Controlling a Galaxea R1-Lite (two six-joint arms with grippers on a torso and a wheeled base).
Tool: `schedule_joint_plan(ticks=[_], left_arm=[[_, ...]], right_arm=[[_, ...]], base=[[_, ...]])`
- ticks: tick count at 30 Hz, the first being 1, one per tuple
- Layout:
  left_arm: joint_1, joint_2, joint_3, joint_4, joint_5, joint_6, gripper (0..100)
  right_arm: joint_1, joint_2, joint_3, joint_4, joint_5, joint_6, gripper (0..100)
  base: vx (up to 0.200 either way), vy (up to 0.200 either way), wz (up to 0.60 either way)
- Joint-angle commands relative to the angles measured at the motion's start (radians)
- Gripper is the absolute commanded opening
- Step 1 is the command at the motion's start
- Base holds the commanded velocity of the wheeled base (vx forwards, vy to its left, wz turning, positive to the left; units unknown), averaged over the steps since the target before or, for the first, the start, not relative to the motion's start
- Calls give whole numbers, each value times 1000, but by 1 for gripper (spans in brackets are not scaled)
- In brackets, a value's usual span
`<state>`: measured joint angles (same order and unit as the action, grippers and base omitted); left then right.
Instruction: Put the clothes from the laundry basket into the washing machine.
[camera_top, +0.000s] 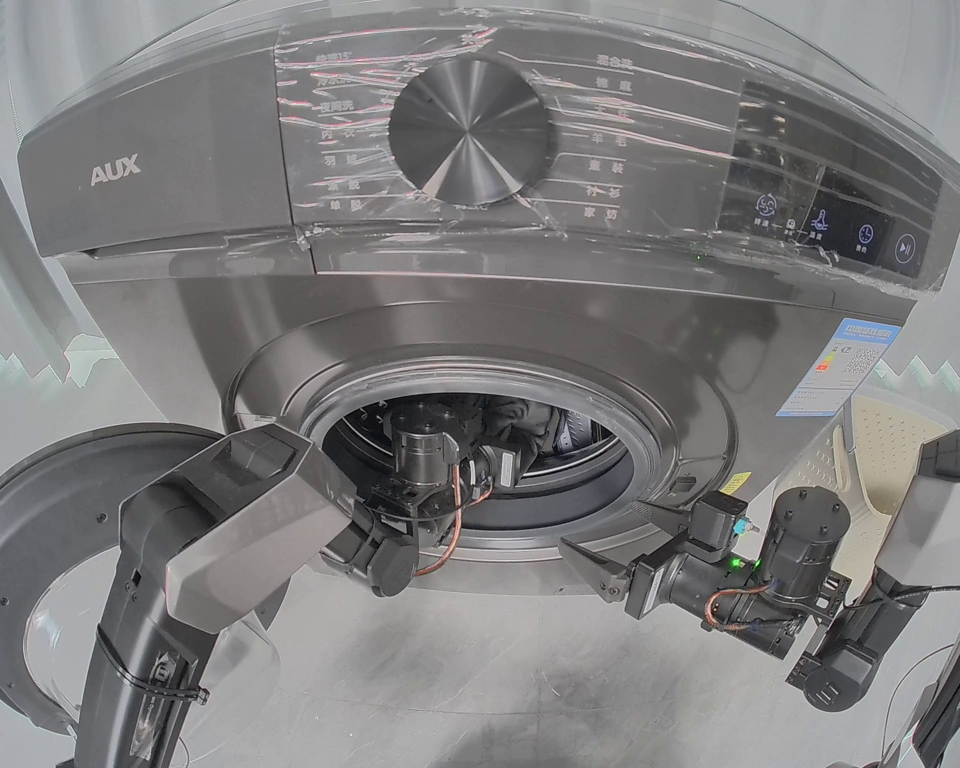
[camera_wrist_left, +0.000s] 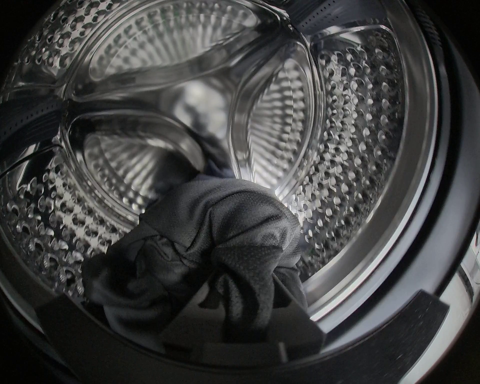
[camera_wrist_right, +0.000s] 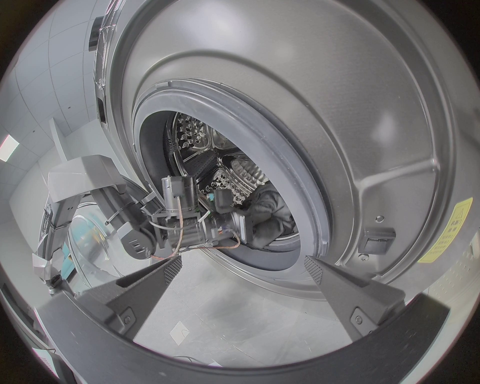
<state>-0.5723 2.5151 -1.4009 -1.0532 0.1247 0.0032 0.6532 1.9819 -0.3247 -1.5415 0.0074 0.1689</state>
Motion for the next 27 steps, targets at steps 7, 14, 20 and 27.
schedule_joint_plan(ticks=[7,14,20,27], left_arm=[[71,152,-371,-5,18,-9,0],[69,179,-426,-11,23,-22,0],[60,148,-400,-16,27,-63,100],[25,-18,-152,-36,38,-63,100]], right_arm=[[2,2,3,0,0,1,100],[2,3,3,0,0,1,100],[2,3,3,0,0,0,100],[2,0,3,0,0,0,100]], base=[[0,0,0],[0,0,0],[0,0,0],[0,0,0]])
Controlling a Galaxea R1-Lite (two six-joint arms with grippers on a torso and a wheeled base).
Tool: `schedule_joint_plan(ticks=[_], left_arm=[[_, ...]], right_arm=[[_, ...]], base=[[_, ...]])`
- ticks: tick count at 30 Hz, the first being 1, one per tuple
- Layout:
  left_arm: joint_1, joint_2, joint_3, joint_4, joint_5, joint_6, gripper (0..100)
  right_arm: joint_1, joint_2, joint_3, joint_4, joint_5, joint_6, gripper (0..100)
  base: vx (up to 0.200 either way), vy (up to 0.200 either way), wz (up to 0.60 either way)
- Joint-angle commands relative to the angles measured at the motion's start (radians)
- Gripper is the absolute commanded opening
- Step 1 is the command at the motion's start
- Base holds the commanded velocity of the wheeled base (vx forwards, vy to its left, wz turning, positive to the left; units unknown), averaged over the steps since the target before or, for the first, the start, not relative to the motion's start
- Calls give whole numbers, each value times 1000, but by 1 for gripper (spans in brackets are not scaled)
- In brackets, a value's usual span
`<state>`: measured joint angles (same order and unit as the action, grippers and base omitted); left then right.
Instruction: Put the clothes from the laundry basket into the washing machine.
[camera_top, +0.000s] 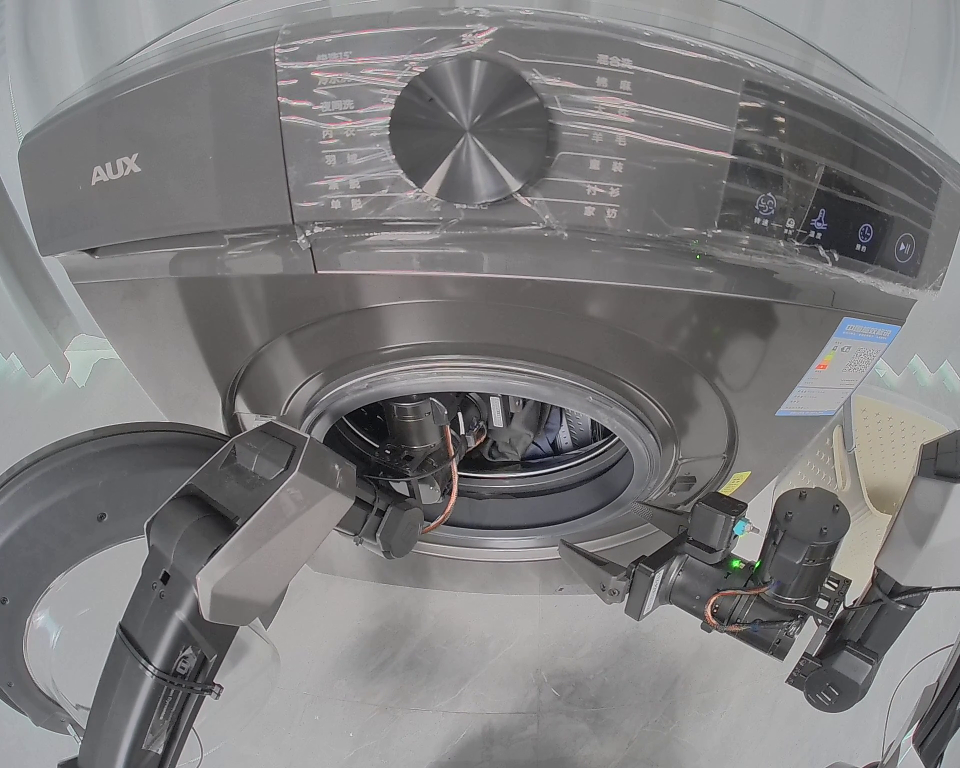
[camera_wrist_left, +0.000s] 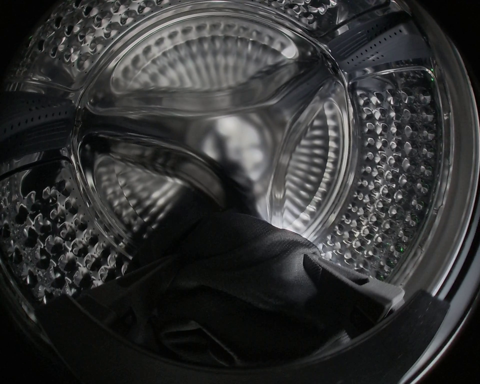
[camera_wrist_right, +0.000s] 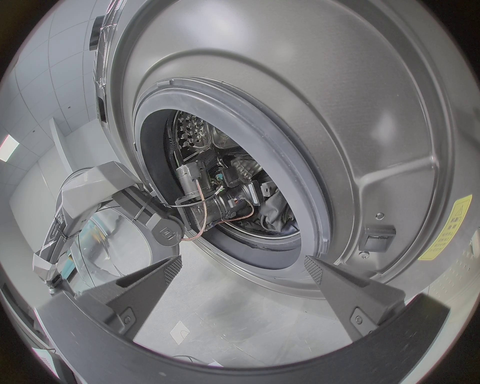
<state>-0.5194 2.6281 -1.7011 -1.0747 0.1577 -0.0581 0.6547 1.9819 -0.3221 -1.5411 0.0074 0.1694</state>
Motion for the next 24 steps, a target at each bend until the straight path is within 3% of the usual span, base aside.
schedule_joint_plan(ticks=[1,9,13,24], left_arm=[[-36,-155,189,-18,5,-2,100],[-117,-309,505,-47,6,7,100],[-153,-353,587,-70,8,7,100],[-269,-430,974,-330,-7,-8,100]], right_arm=[[-1,0,0,-1,0,-1,100],[-1,-14,3,-1,0,-1,100],[-1,-17,2,-1,0,-1,100],[0,-41,11,1,0,-1,100]], base=[[0,0,0],[0,0,0],[0,0,0],[0,0,0]])
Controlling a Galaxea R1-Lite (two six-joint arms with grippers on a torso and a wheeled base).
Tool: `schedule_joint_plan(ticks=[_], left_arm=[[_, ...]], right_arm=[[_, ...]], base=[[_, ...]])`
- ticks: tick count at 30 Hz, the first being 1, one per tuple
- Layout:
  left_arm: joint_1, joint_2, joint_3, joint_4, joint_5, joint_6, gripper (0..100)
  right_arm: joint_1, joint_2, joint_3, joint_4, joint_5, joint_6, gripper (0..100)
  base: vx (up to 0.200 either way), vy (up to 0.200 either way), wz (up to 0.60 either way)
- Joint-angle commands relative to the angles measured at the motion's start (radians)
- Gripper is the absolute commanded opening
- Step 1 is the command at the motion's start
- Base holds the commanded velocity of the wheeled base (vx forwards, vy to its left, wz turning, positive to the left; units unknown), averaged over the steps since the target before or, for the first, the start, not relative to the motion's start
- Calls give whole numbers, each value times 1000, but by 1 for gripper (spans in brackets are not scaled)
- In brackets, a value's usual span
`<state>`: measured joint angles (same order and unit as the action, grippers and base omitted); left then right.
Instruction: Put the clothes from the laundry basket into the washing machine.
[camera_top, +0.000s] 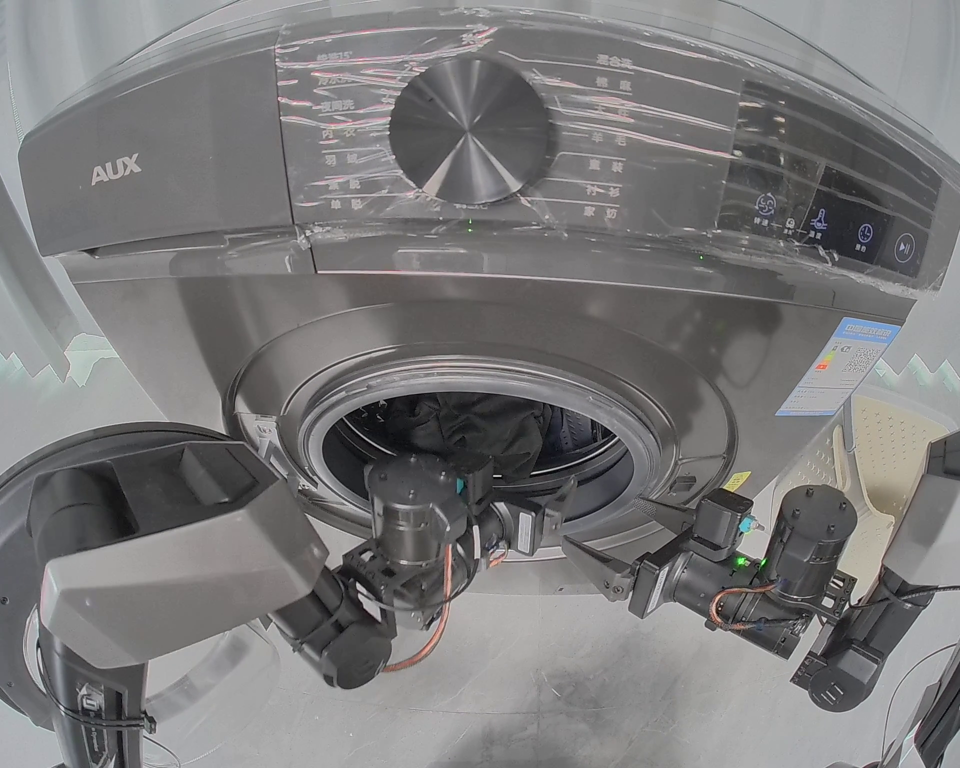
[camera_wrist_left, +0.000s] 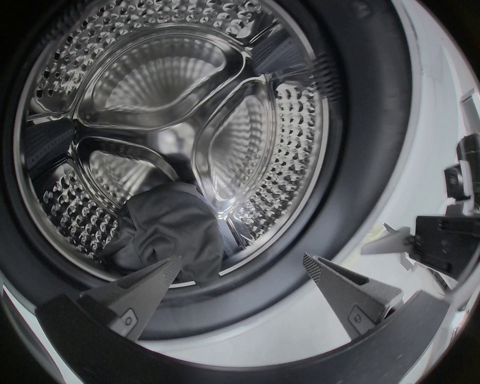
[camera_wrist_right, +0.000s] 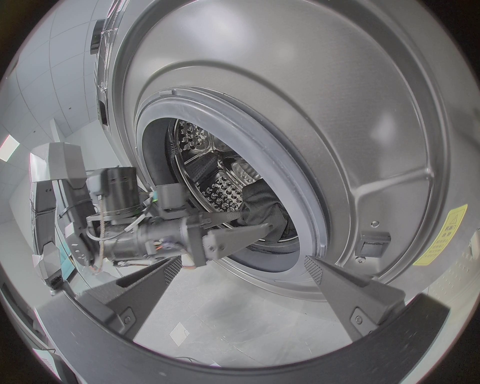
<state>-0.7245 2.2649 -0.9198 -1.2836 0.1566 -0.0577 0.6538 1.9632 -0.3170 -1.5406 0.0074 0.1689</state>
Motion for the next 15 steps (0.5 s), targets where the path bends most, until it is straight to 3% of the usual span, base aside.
schedule_joint_plan(ticks=[1,5,8,15], left_arm=[[-69,-73,223,-152,-2,-8,100],[-58,-162,380,-261,6,-8,100],[-50,-249,466,-264,6,-16,100],[-30,-378,590,-264,21,-21,100]], right_arm=[[1,-29,7,1,-1,0,100],[1,-72,33,1,-4,-3,100],[1,-109,72,1,-9,-5,100],[-29,-173,145,1,-20,-8,100]], base=[[0,0,0],[0,0,0],[0,0,0],[-200,0,0]])
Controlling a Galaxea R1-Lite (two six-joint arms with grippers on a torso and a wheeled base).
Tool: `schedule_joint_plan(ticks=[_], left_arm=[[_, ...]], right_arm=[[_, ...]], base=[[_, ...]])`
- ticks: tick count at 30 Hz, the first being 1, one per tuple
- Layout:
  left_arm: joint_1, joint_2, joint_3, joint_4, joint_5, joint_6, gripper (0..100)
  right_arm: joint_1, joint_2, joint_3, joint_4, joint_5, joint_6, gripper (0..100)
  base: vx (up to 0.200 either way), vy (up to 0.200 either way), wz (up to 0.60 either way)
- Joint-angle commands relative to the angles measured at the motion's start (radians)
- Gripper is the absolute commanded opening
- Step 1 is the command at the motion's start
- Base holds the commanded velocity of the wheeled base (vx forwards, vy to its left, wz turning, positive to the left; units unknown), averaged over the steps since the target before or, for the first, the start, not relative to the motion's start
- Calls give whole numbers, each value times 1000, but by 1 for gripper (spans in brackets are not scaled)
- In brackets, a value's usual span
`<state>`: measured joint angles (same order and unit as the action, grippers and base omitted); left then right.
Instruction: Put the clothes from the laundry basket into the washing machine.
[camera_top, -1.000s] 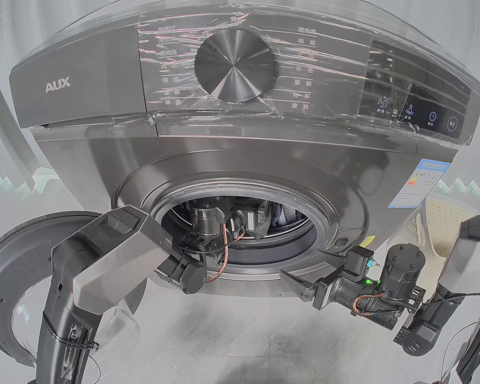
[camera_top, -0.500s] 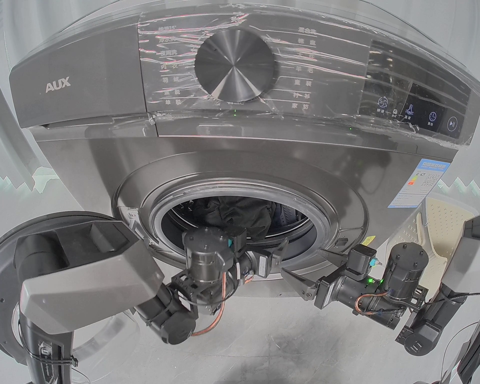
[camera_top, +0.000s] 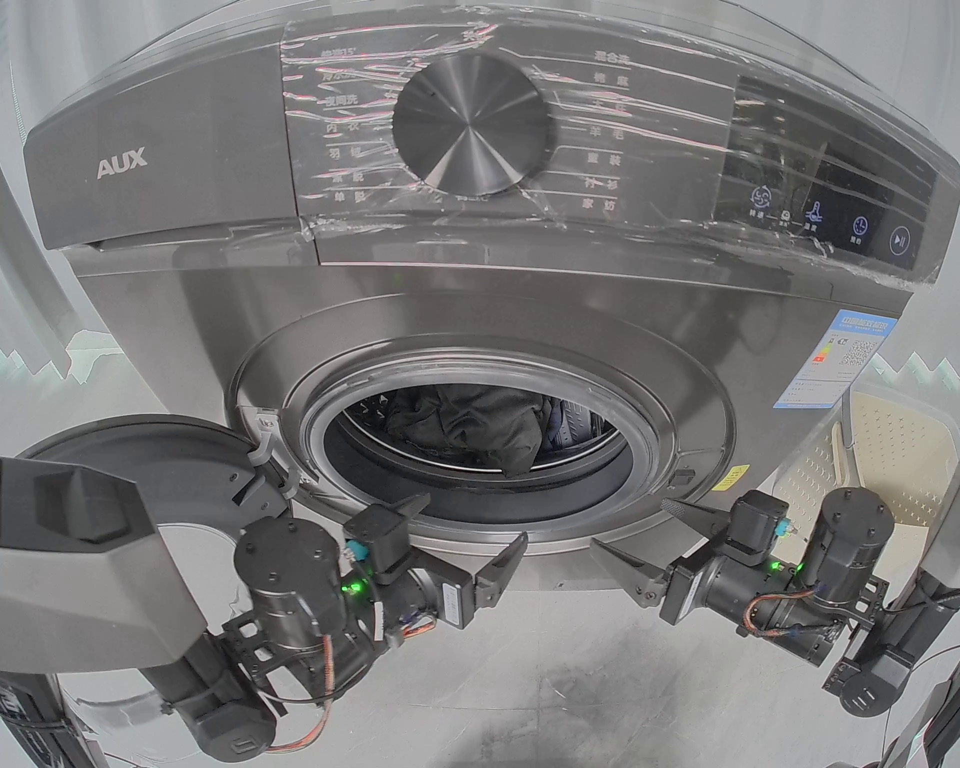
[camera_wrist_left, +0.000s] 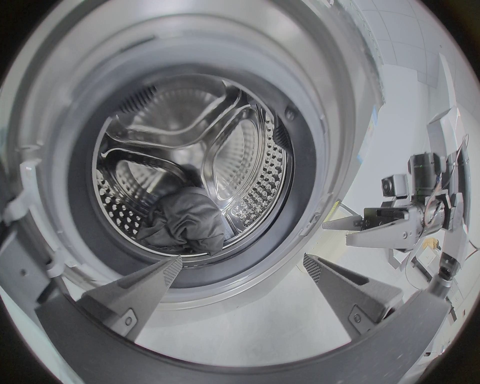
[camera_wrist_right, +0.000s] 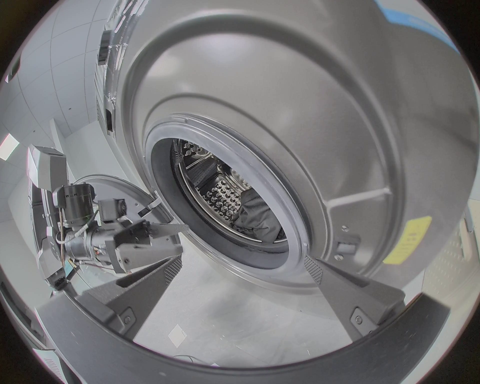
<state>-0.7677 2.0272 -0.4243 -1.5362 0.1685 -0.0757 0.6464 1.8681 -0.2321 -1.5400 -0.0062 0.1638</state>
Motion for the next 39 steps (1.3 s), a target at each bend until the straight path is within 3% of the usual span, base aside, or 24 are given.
schedule_joint_plan(ticks=[1,5,9,14,18,23,28,30,32,34,39], left_arm=[[13,-150,105,-12,9,-4,100],[11,-209,163,-12,14,-1,100],[13,-277,211,-12,22,-1,100],[19,-357,256,-10,29,-2,100],[57,-453,326,-10,45,-4,100],[93,-558,420,-10,43,-1,100],[120,-645,424,14,51,1,100],[148,-696,424,62,52,14,100],[166,-740,424,146,77,51,100],[179,-791,424,191,117,44,100],[192,-961,424,353,120,36,100]], right_arm=[[-27,-86,68,0,-6,-3,100],[-36,-144,111,1,-14,-6,100],[-54,-190,137,6,-49,-7,100],[-97,-253,172,17,-52,-10,100],[-171,-334,231,20,-57,-15,100],[-254,-435,231,81,-57,-35,100],[-306,-518,231,169,-58,-55,100],[-321,-580,231,244,-72,-66,100],[-332,-656,232,331,-113,-66,100],[-350,-702,232,373,-127,-63,100],[-401,-797,232,472,-121,-63,100]], base=[[-200,0,0],[-200,0,0],[-200,0,0],[-200,0,0],[-200,0,0],[-200,0,0],[-200,0,0],[-100,0,0],[0,0,0],[0,0,0],[0,160,0]])
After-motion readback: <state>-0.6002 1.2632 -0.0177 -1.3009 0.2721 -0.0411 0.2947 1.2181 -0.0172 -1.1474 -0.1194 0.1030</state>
